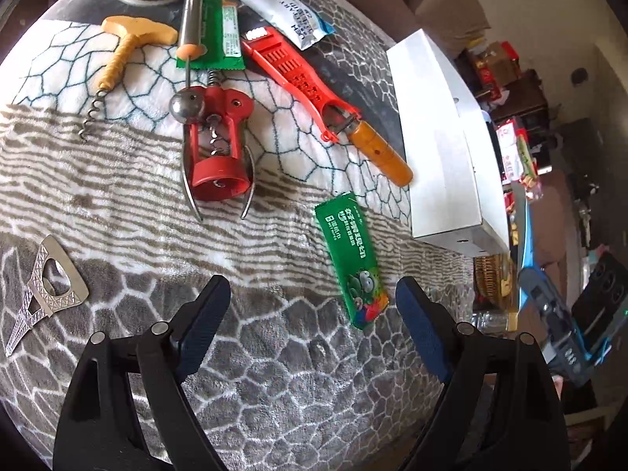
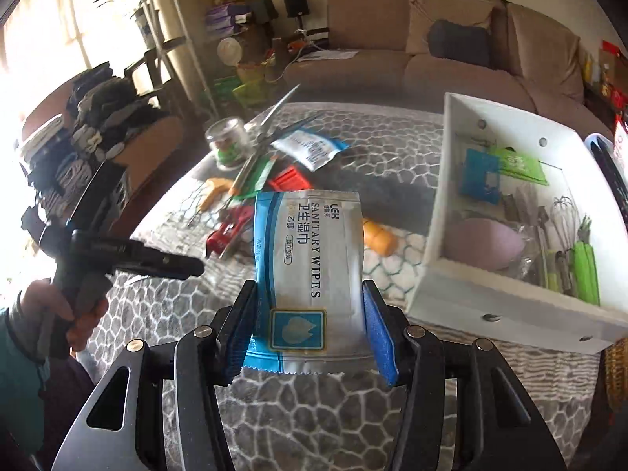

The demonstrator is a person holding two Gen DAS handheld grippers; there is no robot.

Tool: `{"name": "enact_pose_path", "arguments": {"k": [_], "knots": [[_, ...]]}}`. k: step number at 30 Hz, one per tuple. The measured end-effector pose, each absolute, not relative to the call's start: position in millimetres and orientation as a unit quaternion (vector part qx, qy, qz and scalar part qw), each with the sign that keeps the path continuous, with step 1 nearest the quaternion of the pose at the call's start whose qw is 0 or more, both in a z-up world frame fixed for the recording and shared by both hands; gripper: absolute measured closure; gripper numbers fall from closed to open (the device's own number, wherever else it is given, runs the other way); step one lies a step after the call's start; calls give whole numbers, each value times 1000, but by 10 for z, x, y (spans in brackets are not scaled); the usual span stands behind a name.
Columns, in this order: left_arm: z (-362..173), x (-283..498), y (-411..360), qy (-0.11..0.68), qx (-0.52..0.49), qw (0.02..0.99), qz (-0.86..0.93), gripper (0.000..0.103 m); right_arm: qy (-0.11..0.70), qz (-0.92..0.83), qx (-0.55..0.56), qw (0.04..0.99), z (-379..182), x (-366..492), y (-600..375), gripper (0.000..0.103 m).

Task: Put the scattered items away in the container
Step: 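Carry the wipes packet into the white box and open the right gripper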

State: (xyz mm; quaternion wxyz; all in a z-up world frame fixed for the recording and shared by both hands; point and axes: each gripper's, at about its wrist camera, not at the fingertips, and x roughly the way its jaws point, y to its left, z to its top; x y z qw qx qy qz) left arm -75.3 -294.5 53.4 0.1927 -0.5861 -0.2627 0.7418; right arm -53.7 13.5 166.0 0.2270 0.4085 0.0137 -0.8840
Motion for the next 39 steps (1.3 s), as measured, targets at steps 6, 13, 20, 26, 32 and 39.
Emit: {"name": "enact_pose_path", "arguments": {"k": [6, 13, 20, 26, 32, 39], "knots": [[571, -760, -2645, -232, -580, 239, 743, 18, -15, -896, 396, 201, 1947, -1031, 939, 49], [626, -886, -2334, -243, -568, 253, 745, 18, 43, -880, 456, 121, 1848, -2045, 1546, 49], [448, -1055, -2304, -233, -578, 233, 747, 18, -136, -839, 527, 0, 1388, -3325, 2159, 49], [234, -1103, -2520, -242, -600, 203, 735, 18, -154, -818, 551, -61, 1040, -3838, 2148, 49], [236, -1093, -2586, -256, -599, 205, 731, 18, -269, -793, 533, -118, 822, -4018, 2411, 49], [265, -1093, -2624, -266, -597, 208, 728, 18, -373, -762, 511, -141, 602, -4103, 2515, 46]]}}
